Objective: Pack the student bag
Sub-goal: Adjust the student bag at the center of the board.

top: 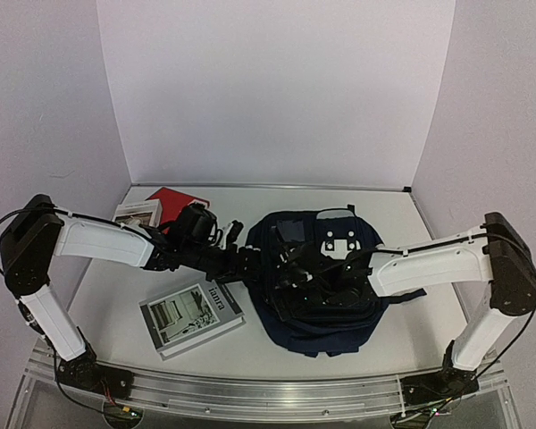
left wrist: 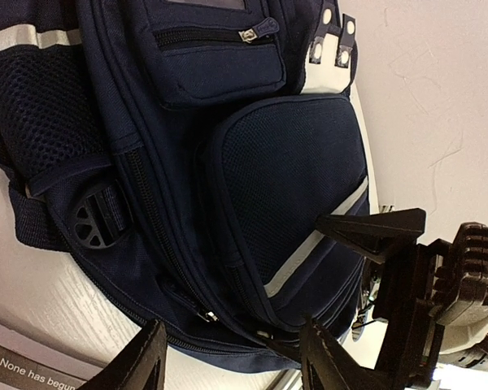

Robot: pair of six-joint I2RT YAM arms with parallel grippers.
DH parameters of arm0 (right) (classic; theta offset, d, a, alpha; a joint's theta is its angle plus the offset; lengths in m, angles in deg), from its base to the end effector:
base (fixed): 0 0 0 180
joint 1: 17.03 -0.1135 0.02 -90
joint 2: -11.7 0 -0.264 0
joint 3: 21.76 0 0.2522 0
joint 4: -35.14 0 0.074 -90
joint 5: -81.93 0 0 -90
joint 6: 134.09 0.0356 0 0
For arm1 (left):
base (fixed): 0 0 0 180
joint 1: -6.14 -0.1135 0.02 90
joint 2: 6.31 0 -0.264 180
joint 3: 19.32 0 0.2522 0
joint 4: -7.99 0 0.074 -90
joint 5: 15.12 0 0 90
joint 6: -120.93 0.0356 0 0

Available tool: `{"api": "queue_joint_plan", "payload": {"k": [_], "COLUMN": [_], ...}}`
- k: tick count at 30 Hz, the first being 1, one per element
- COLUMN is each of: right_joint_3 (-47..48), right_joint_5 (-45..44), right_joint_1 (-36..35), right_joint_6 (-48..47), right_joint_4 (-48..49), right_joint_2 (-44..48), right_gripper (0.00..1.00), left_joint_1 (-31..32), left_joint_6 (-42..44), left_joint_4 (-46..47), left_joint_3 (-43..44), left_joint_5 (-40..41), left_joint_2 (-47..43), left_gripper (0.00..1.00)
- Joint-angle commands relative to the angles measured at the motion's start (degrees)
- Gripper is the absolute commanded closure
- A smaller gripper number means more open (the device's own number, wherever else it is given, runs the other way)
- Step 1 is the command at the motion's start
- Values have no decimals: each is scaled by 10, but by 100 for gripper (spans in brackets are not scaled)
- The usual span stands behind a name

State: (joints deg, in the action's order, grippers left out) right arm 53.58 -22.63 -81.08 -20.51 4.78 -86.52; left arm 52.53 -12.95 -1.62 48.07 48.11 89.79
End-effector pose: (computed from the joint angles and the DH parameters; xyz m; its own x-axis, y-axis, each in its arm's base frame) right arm 0.1634 0.3153 0.1898 -0.6431 -0.4367 -0.6291 -0.5971 0.8003 0.0548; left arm 0.2313 -0.2661 0.1893 -0.9253 0.0741 -0.3719 0.3452 0.5706 -0.7451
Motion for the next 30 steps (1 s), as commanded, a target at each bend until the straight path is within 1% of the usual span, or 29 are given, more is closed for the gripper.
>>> {"api": "queue_joint_plan", "payload": {"k": [1, 4, 8, 9, 11, 14, 16, 17, 20, 24, 30], "right_joint_3": [56, 77, 80, 80, 79, 79, 79, 79, 82, 90, 76], "right_joint_5": [-102, -140, -177, -181, -187, -195, -204, -206, -198, -172, -114], "right_joint_1": [-11, -20, -25, -25, -25, -25, -25, -25, -24, -18, 15], "right_joint_6": [3, 14, 29, 31, 35, 40, 44, 46, 42, 36, 38], "right_joint_4": [-32, -43, -47, -47, -48, -45, -44, -44, -37, -34, -19], "right_joint_2": [-39, -67, -91, -93, -89, -69, -44, -32, -1, 33, 71], "right_gripper": [9, 12, 29, 35, 53, 73, 92, 100, 100, 100, 100], "left_joint_1": [-2, -2, -2, -2, -1, -2, -2, -2, -1, 1, 8], "left_joint_6": [-10, -6, 18, 23, 35, 53, 67, 74, 106, 163, 254], "left_joint_4": [27, 23, 29, 35, 49, 81, 106, 117, 144, 154, 134], "left_joint_3": [-9, -11, -18, -21, -27, -38, -46, -50, -50, -30, -2], "left_joint_5": [10, 10, 6, 4, -4, -16, -23, -25, -29, -38, -51], "left_joint_2": [-2, -4, -10, -13, -18, -23, -23, -23, -14, 0, 14], "left_gripper": [45, 45, 45, 45, 45, 45, 45, 45, 45, 45, 47]}}
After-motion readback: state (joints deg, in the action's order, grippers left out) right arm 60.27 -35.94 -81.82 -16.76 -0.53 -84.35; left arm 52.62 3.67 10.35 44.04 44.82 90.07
